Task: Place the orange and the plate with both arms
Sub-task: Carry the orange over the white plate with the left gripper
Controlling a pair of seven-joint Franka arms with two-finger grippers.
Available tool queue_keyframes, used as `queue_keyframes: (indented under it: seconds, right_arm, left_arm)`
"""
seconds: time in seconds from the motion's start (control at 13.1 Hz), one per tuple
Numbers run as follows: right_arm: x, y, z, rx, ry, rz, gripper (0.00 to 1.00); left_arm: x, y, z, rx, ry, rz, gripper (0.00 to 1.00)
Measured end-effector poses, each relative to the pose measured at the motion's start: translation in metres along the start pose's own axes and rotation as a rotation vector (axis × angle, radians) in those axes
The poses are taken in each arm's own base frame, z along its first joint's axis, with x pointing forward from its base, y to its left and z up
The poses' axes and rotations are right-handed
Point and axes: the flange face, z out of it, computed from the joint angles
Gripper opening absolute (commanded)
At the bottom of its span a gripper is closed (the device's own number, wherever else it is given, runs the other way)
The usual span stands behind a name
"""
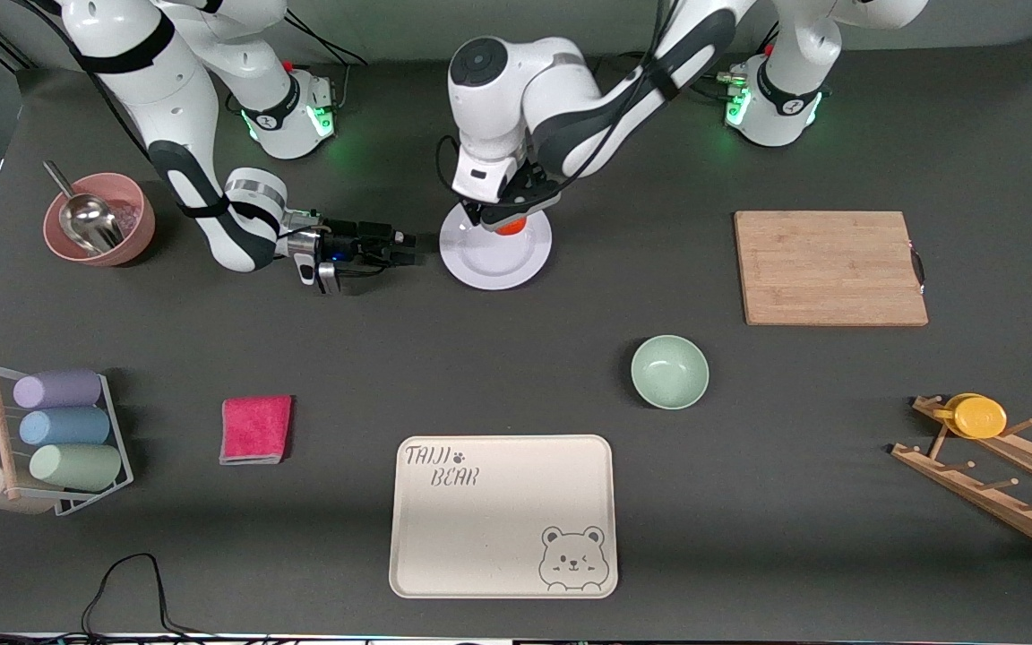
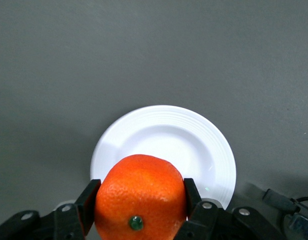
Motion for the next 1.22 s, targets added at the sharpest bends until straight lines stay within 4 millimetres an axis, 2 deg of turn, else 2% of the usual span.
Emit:
queue_keyframes:
  seconds: [0.15, 0.31, 0.53, 0.76, 0.99, 1.07, 1.14, 1.22]
  right_arm:
    - [-0.001, 0.003, 0.006, 0.0, 0.006, 0.011, 1.0]
    - [0.001, 0.005, 0.008, -0.01, 0.01, 0.011, 1.0]
    - [0.001, 0.003, 0.017, -0.023, 0.028, 0.012, 1.0]
    - [0.001, 0.001, 0.02, -0.036, 0.034, 0.007, 1.0]
    - [0.001, 0.0, 0.021, -0.049, 0.035, 0.002, 1.0]
    - [0.001, -0.001, 0.021, -0.053, 0.039, 0.002, 1.0]
    - [0.0, -0.001, 0.022, -0.054, 0.043, 0.004, 1.0]
    - [0.0, -0.001, 0.022, -0.054, 0.045, 0.005, 1.0]
  left_arm:
    - [-0.013, 0.005, 0.031, 0.011, 0.015, -0.003, 0.0]
    - [-0.021, 0.007, 0.053, 0.026, 0.021, -0.009, 0.0]
    - [-0.025, 0.01, 0.075, 0.015, 0.021, -0.026, 0.0]
    - [-0.034, 0.013, 0.104, -0.003, 0.052, -0.039, 0.0]
    - [-0.043, 0.014, 0.117, -0.003, 0.058, -0.042, 0.0]
    - [-0.042, 0.014, 0.117, -0.004, 0.059, -0.043, 0.35]
    - [-0.041, 0.015, 0.117, -0.006, 0.061, -0.045, 0.97]
    - [-0.04, 0.016, 0.116, -0.008, 0.062, -0.047, 1.0]
